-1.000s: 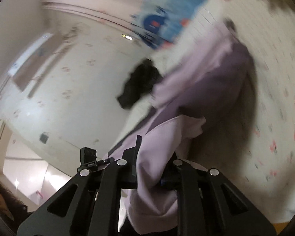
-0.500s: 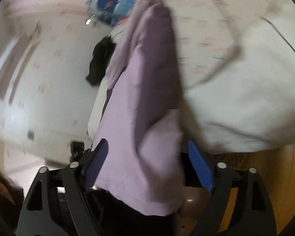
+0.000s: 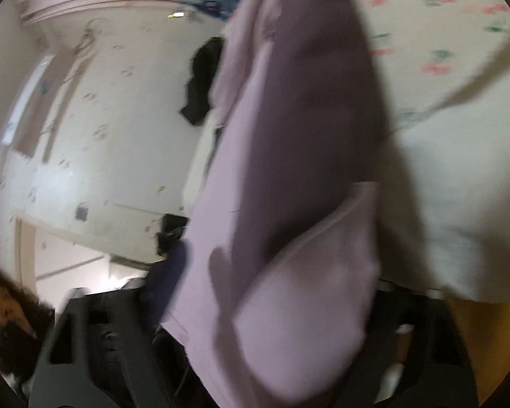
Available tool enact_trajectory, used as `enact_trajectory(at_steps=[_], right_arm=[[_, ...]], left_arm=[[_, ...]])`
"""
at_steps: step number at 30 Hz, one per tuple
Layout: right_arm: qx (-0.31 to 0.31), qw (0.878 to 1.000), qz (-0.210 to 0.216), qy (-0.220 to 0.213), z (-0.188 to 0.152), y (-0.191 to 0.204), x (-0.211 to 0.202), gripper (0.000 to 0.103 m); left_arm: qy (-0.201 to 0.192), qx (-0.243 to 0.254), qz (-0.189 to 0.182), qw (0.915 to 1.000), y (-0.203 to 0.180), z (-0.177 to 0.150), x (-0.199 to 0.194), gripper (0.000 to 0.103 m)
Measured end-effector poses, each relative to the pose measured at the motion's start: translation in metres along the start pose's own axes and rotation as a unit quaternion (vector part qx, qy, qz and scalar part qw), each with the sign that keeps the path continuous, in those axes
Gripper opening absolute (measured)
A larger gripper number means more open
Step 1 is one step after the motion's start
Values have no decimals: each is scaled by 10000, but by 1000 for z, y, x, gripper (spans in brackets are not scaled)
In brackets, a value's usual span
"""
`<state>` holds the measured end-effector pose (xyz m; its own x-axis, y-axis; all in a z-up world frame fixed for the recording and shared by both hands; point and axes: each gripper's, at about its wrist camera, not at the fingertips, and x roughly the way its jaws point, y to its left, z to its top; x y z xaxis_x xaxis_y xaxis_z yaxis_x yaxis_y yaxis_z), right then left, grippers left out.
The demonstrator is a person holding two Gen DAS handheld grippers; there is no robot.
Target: Fold large clothes
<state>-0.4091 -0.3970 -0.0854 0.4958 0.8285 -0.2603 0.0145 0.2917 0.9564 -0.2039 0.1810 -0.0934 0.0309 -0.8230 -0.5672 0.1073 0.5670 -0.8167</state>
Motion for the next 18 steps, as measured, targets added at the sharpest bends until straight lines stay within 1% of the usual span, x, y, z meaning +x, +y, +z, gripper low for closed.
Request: enact_trajectory(at_steps=[1,2,3,4,5,6,7,8,11,12,13,14,15,16,17,18], right_arm=[[-99,9999,-1,-86,-1,3,1,48],[-208,9995,-45,-220,-2,6,0,41],[-251,9991,-31,-349,-2,8,-3,30],[-296,9986,-12,-429,-2,10,-5,27],[-420,9975,53,-562,-2,17,-10,23],[-553,9961,126,-674,-2,27,-14,21],[-695,9945,186,-756,-1,38,-16,20],[-792,9934,231,-794,0,46,-18,20],[-1134,9894,450,-788,3,77,-22,19],[-1225,9887,459,-736,2,85,-23,19],[-1280,9890,409,-624,0,88,-23,22],[-1281,9898,330,-522,-1,91,-22,24],[-1251,9910,174,-437,-3,85,-24,29],[-1162,9925,2,-385,-4,79,-24,38],[-951,9951,-138,-249,-7,66,-23,44],[-759,9968,-220,-116,-10,51,-22,52]], left_arm=[[-44,-54,68,10000,1,1,1,96],[-166,-88,177,9997,2,0,-2,93],[-284,-71,217,9993,1,0,-7,85],[-367,-22,185,9992,-2,0,-12,57],[-387,33,193,9991,-8,1,-15,35],[-482,176,338,9981,-17,0,-21,32],[-512,345,384,9974,-25,-1,-23,23],[-560,528,474,9959,-36,-3,-26,20],[-742,968,477,9914,-68,-9,-38,18],[-830,1308,633,9859,-83,-15,-43,18],[-863,1553,911,9799,-91,-19,-44,18],[-872,1814,1400,9695,-99,-25,-41,21],[-868,1903,1642,9640,-101,-27,-38,25],[-886,1962,1926,9574,-99,-31,-34,34],[-824,1936,2033,9562,-92,-32,-29,51],[-789,1869,2057,9574,-88,-32,-26,58]])
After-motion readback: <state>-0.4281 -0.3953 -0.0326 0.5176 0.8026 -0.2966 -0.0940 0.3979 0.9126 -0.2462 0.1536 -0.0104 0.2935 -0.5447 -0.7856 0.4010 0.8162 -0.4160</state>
